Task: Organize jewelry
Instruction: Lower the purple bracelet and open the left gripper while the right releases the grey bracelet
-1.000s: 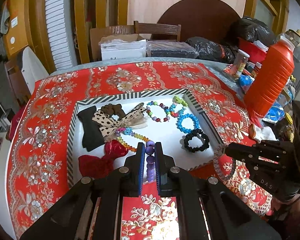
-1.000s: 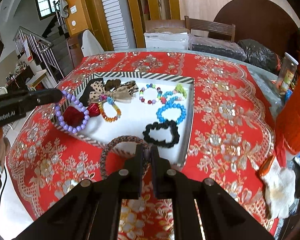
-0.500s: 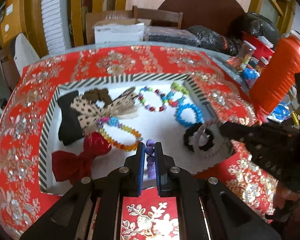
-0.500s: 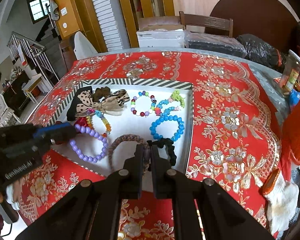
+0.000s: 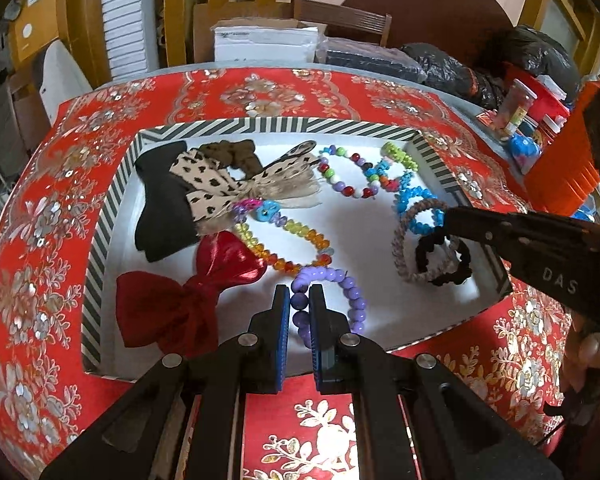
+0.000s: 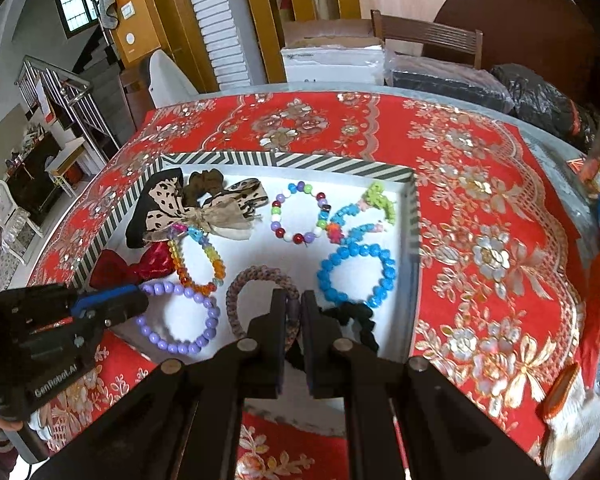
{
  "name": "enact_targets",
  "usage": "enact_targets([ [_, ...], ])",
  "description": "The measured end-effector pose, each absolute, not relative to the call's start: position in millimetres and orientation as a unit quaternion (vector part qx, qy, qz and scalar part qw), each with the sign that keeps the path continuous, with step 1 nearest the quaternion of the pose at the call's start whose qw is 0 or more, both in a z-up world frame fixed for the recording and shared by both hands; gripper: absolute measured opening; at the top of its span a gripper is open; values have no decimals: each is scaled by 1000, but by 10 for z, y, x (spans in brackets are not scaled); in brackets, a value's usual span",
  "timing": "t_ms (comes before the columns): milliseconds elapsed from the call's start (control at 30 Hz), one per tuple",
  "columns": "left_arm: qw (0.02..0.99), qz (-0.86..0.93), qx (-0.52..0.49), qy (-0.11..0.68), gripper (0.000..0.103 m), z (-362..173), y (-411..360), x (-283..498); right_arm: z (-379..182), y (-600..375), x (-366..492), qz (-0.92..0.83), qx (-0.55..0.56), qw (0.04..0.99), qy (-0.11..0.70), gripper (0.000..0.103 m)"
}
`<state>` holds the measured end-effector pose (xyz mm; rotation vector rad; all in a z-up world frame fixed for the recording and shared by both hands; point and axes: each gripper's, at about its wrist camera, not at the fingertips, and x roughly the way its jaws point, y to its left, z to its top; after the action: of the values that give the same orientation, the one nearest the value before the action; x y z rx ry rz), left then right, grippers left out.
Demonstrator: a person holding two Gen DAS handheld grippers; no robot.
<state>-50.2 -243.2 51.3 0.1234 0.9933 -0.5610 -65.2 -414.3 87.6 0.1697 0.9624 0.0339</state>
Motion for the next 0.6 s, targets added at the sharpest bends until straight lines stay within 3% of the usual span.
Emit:
enact_targets([
  [600,831,-265,37,488,1,311,-2425,-420,467,-4003,-48,-21,58,858,511,7],
])
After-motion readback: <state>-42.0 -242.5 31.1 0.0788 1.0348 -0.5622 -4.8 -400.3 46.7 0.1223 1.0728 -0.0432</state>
